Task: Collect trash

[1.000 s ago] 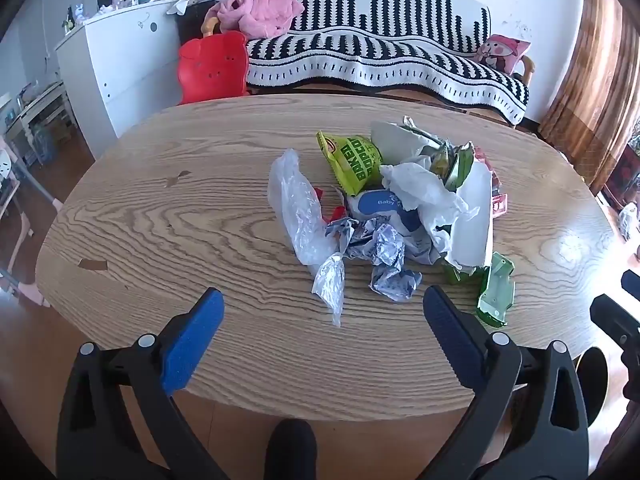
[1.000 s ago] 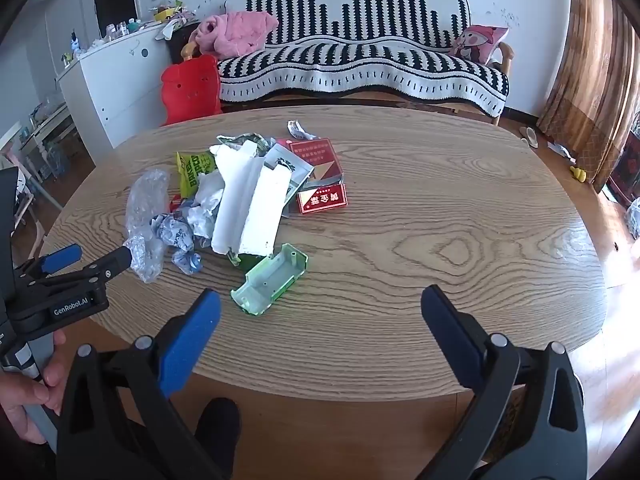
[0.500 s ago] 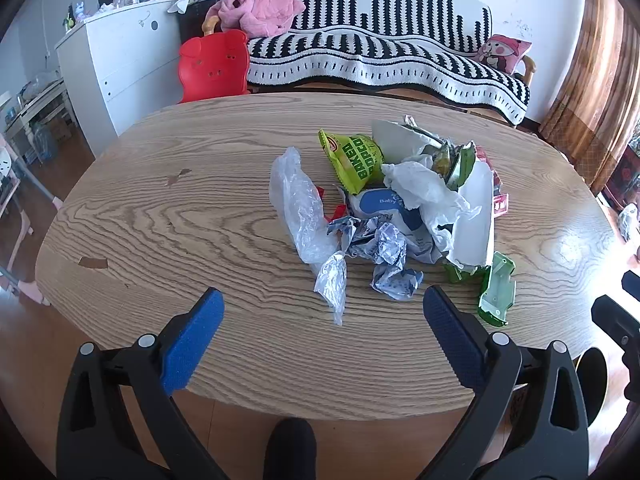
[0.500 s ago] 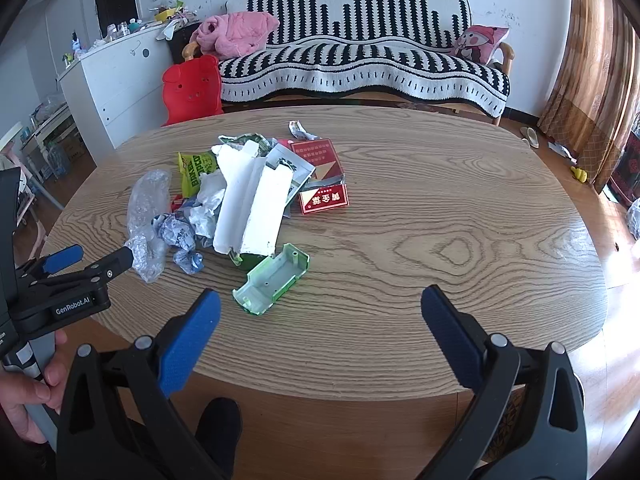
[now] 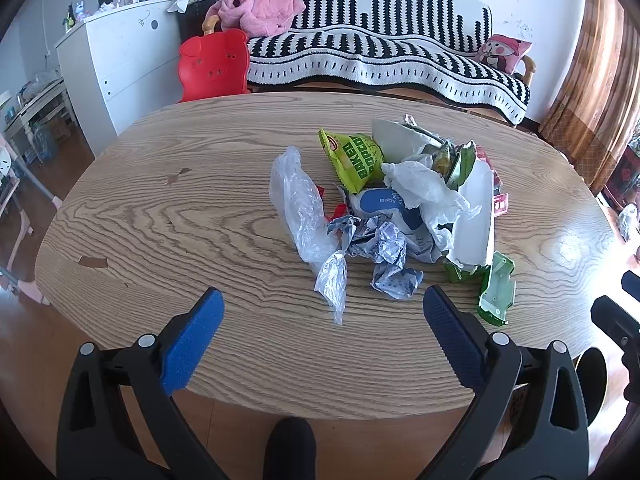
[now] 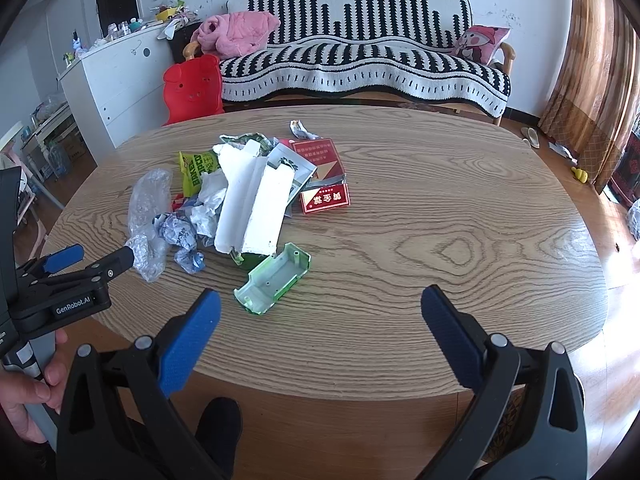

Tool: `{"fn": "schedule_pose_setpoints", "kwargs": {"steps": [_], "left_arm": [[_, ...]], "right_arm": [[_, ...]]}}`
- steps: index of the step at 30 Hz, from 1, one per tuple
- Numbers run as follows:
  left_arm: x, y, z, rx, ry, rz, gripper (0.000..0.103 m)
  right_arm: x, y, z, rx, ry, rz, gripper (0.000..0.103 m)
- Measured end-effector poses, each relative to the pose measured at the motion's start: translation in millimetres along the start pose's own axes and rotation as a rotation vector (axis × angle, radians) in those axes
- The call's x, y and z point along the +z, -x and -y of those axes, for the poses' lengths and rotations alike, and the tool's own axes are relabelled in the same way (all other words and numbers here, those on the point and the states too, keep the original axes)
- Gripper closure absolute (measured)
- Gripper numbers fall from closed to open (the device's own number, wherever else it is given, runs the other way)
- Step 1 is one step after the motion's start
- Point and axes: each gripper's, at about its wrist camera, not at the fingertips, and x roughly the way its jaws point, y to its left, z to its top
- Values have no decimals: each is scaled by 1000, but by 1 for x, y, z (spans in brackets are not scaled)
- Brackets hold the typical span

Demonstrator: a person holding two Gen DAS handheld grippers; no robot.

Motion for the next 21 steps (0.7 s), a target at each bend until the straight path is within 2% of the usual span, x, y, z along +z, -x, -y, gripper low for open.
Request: {"fn": "schedule_pose_setpoints", "kwargs": {"steps": [21], "left_arm": [[-3, -1, -2, -1, 1, -4, 6]], "right_arm": [[0, 1, -2, 0, 0, -1, 6]]}}
